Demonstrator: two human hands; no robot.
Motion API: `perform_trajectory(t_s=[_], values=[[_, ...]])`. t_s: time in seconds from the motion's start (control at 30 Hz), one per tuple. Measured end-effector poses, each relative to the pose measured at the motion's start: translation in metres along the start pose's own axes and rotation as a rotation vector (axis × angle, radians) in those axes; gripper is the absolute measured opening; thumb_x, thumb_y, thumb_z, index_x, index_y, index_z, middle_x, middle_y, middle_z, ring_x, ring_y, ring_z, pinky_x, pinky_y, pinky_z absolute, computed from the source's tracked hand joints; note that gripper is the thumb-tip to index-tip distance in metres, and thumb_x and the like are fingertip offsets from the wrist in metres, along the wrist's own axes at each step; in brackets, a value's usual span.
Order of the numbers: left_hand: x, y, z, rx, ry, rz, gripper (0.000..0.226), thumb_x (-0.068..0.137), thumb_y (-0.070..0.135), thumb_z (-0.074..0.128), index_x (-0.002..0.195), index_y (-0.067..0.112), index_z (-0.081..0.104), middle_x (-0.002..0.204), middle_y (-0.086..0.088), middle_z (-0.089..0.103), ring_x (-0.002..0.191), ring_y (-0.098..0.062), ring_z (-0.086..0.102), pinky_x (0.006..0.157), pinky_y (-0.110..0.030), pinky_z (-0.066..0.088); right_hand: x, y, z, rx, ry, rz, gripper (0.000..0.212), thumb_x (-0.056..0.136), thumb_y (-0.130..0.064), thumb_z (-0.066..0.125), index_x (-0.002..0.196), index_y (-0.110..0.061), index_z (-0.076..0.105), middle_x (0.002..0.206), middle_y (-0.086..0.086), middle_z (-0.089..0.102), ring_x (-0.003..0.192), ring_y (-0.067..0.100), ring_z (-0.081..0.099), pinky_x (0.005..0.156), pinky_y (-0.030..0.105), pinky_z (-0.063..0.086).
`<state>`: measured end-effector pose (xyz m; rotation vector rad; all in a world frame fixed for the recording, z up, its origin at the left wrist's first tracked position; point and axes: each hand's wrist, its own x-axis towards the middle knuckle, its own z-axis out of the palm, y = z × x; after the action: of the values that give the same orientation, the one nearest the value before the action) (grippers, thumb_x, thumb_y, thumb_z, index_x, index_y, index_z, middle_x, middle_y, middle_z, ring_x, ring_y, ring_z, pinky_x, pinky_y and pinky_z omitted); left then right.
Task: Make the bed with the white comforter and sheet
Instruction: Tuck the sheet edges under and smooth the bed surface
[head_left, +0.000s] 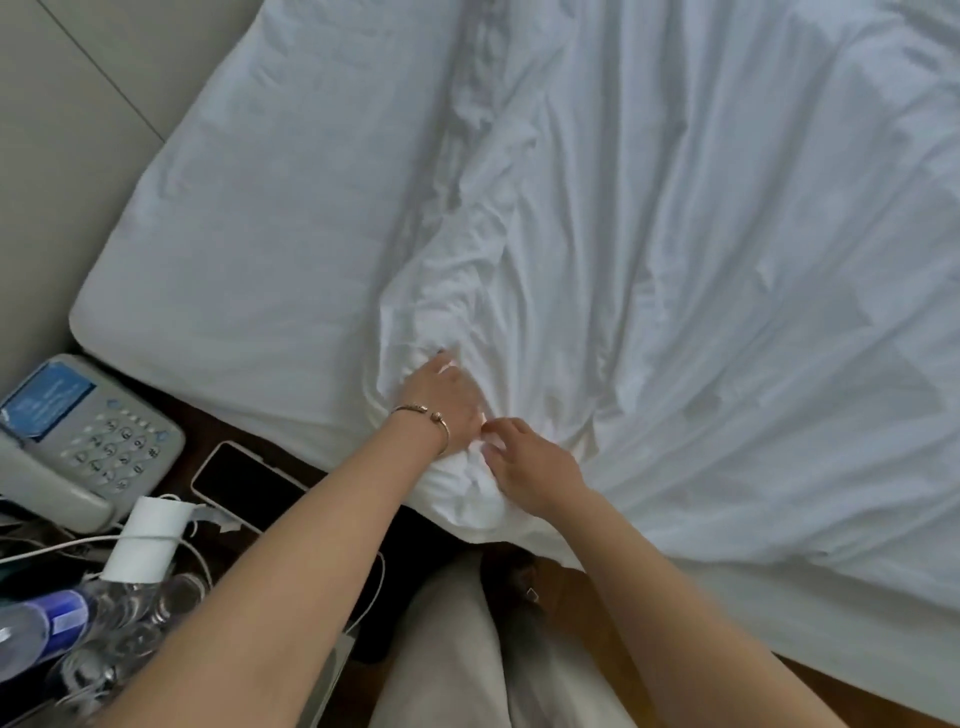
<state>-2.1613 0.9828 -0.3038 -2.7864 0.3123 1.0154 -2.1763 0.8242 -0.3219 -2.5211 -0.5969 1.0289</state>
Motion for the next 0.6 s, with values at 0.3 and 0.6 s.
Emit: perform_trajectory(t_s=[0.3, 0.6], values=[[-0.059, -0.123, 0.048, -0.130, -0.119, -0.572, 0.065, 0.094, 0.048, 0.008, 0.117, 0.029, 0.066, 0.125, 0.006, 0.059, 0.128, -0.019, 0.040, 0.115, -0.051, -0.010, -0.001, -0.031, 0.021, -0.532, -0.159, -0.022, 0.048, 0.101, -0.044, 0.024, 0.148, -0.042, 0.015, 0.121, 0.001, 0.045, 0.097, 0.029, 0.058, 0.072, 0.035, 0.041], [-0.019, -0.093, 0.047, -0.303, -0.041, -0.420, 0.064, 0.089, 0.055, 0.044, 0.142, 0.020, 0.038, 0.153, -0.007, 0.026, 0.144, -0.022, 0.012, 0.113, -0.055, -0.008, 0.096, -0.111, -0.038, -0.253, -0.016, -0.084, 0.058, 0.090, -0.009, 0.044, 0.143, -0.033, 0.041, 0.148, -0.008, 0.036, 0.132, 0.018, 0.037, 0.089, 0.033, 0.045]])
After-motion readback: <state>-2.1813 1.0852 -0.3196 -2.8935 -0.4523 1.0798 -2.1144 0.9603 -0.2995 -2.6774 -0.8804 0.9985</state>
